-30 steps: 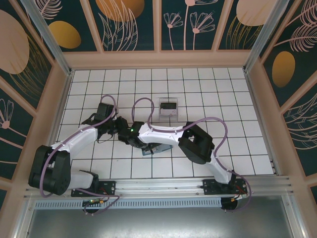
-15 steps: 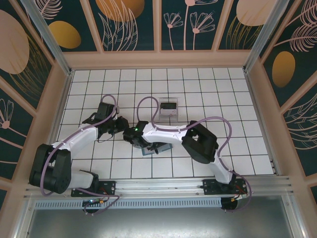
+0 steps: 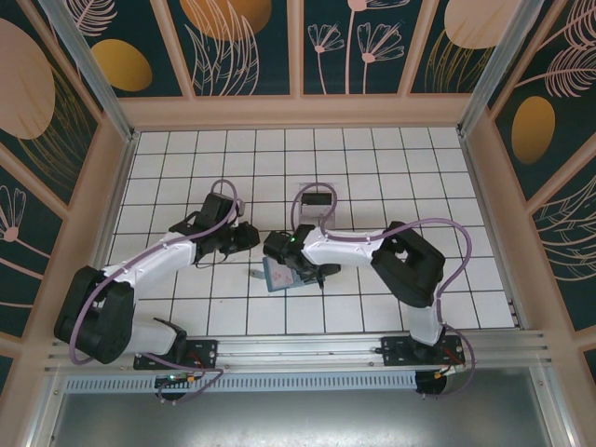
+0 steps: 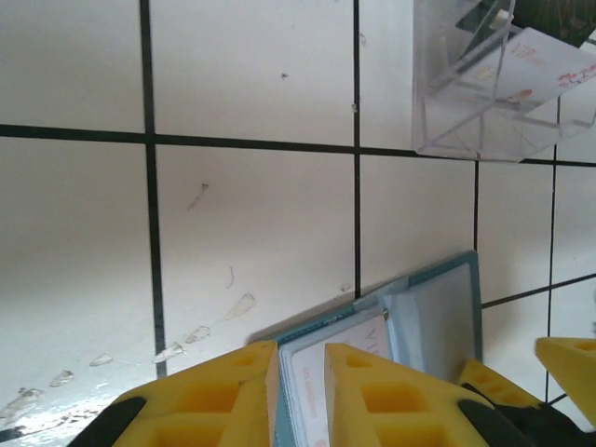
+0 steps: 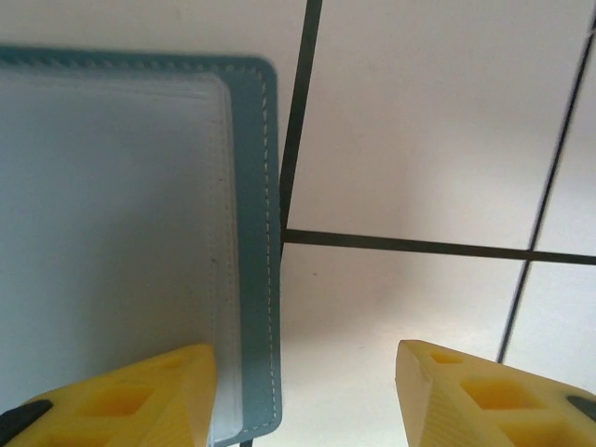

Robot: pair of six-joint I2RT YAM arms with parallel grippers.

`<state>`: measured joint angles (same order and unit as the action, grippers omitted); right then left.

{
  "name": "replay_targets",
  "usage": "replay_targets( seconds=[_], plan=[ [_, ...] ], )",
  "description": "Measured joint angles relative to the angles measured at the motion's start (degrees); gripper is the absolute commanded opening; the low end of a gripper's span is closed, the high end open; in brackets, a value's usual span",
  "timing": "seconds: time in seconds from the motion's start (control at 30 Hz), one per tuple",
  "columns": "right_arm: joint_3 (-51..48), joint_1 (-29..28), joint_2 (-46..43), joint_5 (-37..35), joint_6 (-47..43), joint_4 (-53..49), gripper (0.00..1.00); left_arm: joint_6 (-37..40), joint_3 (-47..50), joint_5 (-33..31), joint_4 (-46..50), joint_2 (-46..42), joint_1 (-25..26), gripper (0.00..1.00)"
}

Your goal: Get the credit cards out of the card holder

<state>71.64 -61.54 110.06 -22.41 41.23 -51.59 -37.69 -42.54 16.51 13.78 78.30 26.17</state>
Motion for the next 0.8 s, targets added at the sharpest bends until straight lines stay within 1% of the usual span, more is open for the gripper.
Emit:
replay_targets(
  seconds=[0.17, 0.3, 0.47, 0.67, 0.8],
  plan=[
    [-2.6, -0.02, -2.43, 2.34, -0.2, 3.54, 0.5, -0.74, -0.42, -0.02, 0.24, 0.2, 2.08, 0.22],
    [-5.51, -0.52, -5.4, 6.1, 0.02, 6.38, 0.49, -1.01, -0.44, 0.02, 0.98, 0.2, 3.8, 0.21],
    [-6.78, -0.66, -9.14, 8.98, 0.02, 6.86, 0.48, -1.66, -0.44, -0.04, 1.51, 0.72, 6.54, 0.21],
    [-6.64, 2.8, -11.93, 10.6, -0.44, 7.82, 0.47, -4.0, 0.31, -0.07, 1.31, 1.16, 8.85, 0.2],
    [-5.7, 4.79, -13.0, 13.42, -0.83, 9.46, 0.46, -5.73, 1.62, -0.04, 0.02, 1.4, 9.88, 0.19]
  ],
)
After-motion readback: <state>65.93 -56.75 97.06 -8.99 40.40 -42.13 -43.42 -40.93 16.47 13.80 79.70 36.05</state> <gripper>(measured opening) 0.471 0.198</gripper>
